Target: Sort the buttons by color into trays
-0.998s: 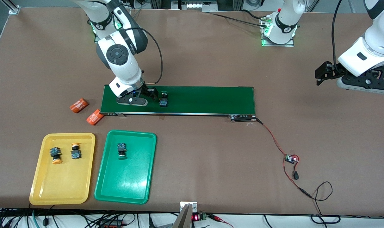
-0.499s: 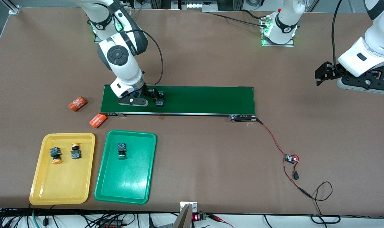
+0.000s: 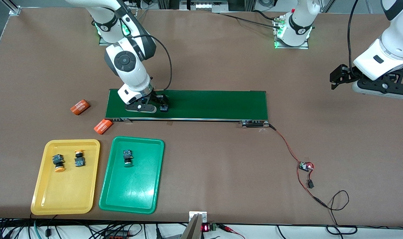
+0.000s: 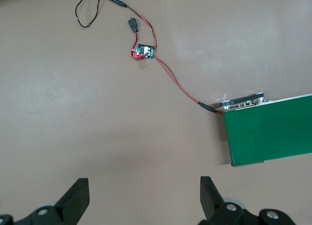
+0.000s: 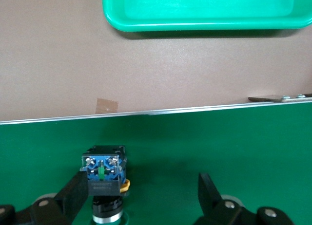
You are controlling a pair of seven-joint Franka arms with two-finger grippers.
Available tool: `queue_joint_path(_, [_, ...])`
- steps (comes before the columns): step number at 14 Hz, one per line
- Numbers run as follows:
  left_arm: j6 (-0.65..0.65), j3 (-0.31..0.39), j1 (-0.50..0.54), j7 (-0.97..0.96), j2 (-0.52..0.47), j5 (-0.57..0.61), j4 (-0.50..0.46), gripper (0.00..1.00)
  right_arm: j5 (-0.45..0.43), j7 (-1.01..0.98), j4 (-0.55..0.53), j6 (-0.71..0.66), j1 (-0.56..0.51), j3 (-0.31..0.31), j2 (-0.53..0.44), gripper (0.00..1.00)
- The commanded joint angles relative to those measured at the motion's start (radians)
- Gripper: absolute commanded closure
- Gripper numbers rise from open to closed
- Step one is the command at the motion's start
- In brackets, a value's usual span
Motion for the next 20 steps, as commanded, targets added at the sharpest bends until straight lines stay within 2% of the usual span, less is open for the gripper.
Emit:
queue_joint_path(1, [-0.032, -0.001, 0.004, 0.018, 0.010, 0.007, 0.031, 0.00, 0.010, 0.014, -0.011, 0.018, -0.011, 0.014, 0.004, 0.00])
queue_joint_path(8, [-0.033, -0.002, -0.004, 0.016, 0.012, 0.007, 0.034, 0.00, 0.007, 0.006, -0.018, 0.073, -0.010, 0.014, 0.042, 0.00])
queue_joint_path(9, [-0.033, -0.002, -0.002, 0.016, 0.012, 0.007, 0.034, 0.00, 0.007, 0.000, -0.018, 0.076, -0.010, 0.014, 0.047, 0.08])
queue_joint_path(12, [-0.035, -0.002, -0.002, 0.018, 0.010, 0.007, 0.034, 0.00, -0.001, -0.015, -0.017, 0.079, -0.011, 0.012, 0.059, 0.69])
queue_joint_path(13, [-0.035, -0.002, -0.002, 0.018, 0.012, 0.007, 0.034, 0.00, -0.001, -0.015, -0.017, 0.076, -0.013, 0.011, 0.058, 0.84])
queue_joint_path(14, [-0.035, -0.002, -0.002, 0.018, 0.010, 0.005, 0.034, 0.00, -0.001, -0.015, -0.014, 0.072, -0.013, 0.011, 0.056, 0.93])
queue_joint_path(15, [-0.035, -0.002, -0.002, 0.018, 0.010, 0.005, 0.034, 0.00, -0.001, -0.017, -0.011, 0.070, -0.019, 0.009, 0.053, 1.00])
queue_joint_path(17, [-0.035, -0.002, -0.002, 0.018, 0.012, 0.005, 0.034, 0.00, -0.001, -0.032, 0.014, 0.053, -0.033, 0.008, 0.033, 1.00])
queue_joint_path(20, [-0.035, -0.002, -0.002, 0.016, 0.010, 0.007, 0.034, 0.00, -0.002, -0.119, 0.176, -0.115, -0.065, 0.005, 0.026, 1.00])
